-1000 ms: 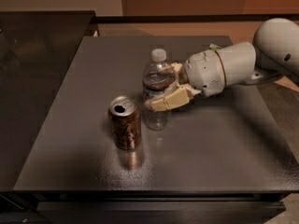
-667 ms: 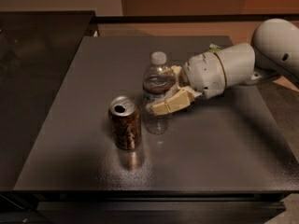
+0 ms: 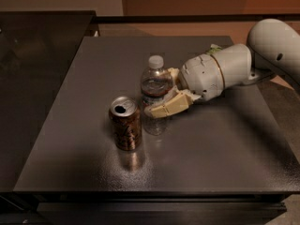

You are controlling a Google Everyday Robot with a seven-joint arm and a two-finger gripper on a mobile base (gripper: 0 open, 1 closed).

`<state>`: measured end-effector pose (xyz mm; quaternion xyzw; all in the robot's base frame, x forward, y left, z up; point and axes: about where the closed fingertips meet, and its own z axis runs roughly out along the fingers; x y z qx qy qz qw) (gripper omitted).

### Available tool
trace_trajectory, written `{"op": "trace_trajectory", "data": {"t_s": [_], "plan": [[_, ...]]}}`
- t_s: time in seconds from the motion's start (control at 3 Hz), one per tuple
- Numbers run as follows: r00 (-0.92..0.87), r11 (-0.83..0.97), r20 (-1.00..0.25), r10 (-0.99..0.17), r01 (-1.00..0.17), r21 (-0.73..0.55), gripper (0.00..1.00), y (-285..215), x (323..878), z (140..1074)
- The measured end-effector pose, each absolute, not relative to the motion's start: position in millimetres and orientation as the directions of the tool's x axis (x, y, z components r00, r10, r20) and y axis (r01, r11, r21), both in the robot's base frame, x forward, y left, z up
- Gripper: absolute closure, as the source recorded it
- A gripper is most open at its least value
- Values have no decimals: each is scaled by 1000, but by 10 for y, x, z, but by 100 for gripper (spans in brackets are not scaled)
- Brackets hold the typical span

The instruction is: Move water bottle near orange can

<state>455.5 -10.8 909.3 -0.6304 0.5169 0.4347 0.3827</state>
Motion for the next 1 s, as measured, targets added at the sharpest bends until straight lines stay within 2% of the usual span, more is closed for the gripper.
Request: {"op": "trace_trajectory", "data": {"t_s": [0.33, 0.67, 1.0], "plan": [[106, -192, -941, -320, -980, -46, 13, -89, 4535, 9079], [120, -205, -939, -323, -977, -55, 0, -72, 4507, 9084], [120, -205, -939, -323, -977, -55, 0, -71, 4507, 9084]]}}
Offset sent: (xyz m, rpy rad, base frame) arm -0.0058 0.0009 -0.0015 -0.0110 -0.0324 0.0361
